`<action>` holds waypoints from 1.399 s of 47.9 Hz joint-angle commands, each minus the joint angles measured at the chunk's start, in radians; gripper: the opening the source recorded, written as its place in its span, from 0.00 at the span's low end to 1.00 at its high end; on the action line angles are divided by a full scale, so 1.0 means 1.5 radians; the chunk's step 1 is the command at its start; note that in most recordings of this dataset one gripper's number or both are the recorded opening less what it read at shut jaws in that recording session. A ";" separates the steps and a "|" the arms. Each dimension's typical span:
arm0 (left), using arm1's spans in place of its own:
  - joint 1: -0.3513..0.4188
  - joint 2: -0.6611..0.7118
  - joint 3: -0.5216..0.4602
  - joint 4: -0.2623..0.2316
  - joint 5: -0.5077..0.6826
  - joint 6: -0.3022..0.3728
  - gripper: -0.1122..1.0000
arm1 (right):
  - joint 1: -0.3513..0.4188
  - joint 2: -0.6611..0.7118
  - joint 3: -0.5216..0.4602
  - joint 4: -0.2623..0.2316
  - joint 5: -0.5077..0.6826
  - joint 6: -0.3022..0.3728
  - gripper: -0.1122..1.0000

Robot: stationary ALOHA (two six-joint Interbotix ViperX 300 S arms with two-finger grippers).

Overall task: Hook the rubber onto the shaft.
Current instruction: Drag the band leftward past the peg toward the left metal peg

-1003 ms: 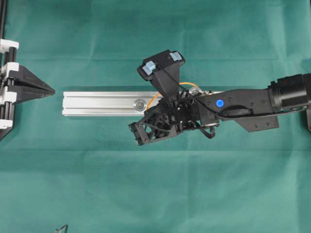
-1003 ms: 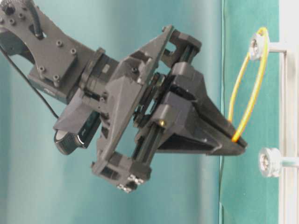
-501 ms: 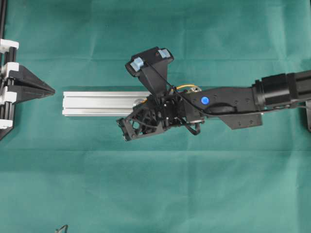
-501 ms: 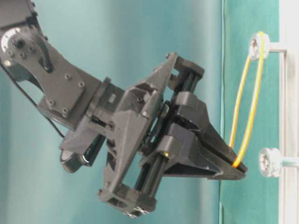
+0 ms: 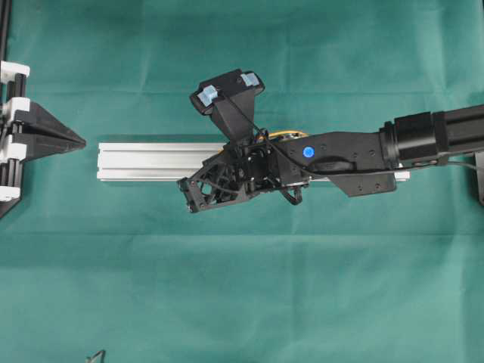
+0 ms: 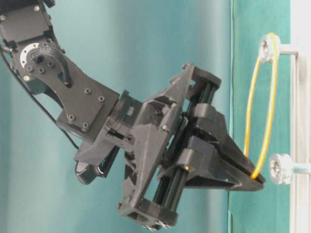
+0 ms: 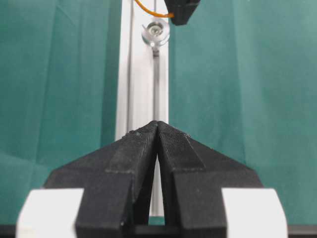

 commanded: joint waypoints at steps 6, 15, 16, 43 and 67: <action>-0.001 0.004 -0.020 0.002 -0.004 0.001 0.10 | -0.006 -0.007 -0.020 -0.002 -0.036 0.001 0.16; -0.001 0.005 -0.020 0.002 -0.003 0.001 0.10 | -0.012 -0.002 -0.019 -0.003 -0.042 0.001 0.16; -0.001 0.005 -0.020 0.002 -0.003 0.001 0.10 | -0.012 -0.001 -0.020 -0.005 -0.044 0.001 0.16; -0.001 0.005 -0.020 0.002 -0.003 0.001 0.10 | -0.022 0.011 -0.027 -0.014 -0.064 0.001 0.16; -0.001 0.005 -0.020 0.002 -0.003 0.001 0.10 | -0.024 0.029 -0.045 -0.014 -0.064 0.001 0.16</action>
